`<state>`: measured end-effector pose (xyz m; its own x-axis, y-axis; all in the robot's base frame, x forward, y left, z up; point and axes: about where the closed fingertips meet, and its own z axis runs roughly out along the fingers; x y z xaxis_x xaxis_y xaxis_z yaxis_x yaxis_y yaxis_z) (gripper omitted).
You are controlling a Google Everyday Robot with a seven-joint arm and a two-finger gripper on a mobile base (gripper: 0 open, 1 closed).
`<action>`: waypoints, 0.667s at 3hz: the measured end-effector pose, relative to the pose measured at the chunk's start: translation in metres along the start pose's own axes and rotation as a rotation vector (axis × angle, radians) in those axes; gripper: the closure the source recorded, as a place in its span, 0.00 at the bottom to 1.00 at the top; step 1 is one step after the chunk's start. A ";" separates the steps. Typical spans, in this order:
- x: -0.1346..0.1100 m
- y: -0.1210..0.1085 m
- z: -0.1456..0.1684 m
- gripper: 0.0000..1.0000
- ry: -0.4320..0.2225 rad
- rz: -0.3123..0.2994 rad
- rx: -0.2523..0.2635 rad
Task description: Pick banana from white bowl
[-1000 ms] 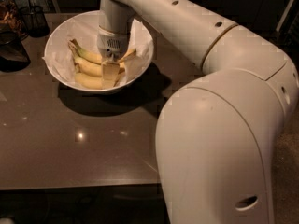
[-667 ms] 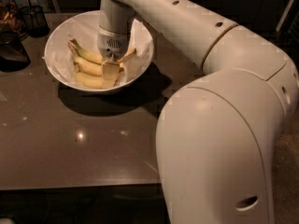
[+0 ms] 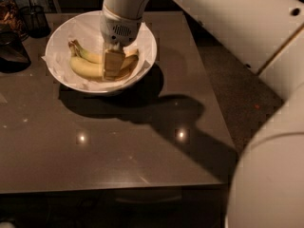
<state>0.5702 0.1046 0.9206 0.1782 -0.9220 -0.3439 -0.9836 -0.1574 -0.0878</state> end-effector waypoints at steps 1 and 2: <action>-0.016 0.023 -0.038 1.00 -0.047 -0.079 0.075; -0.019 0.025 -0.043 1.00 -0.029 -0.079 0.084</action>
Offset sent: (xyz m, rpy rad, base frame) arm -0.0308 -0.0014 0.0439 0.0066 -0.0901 0.0212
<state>0.5408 0.1035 0.9648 0.2574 -0.8969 -0.3597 -0.9609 -0.1981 -0.1937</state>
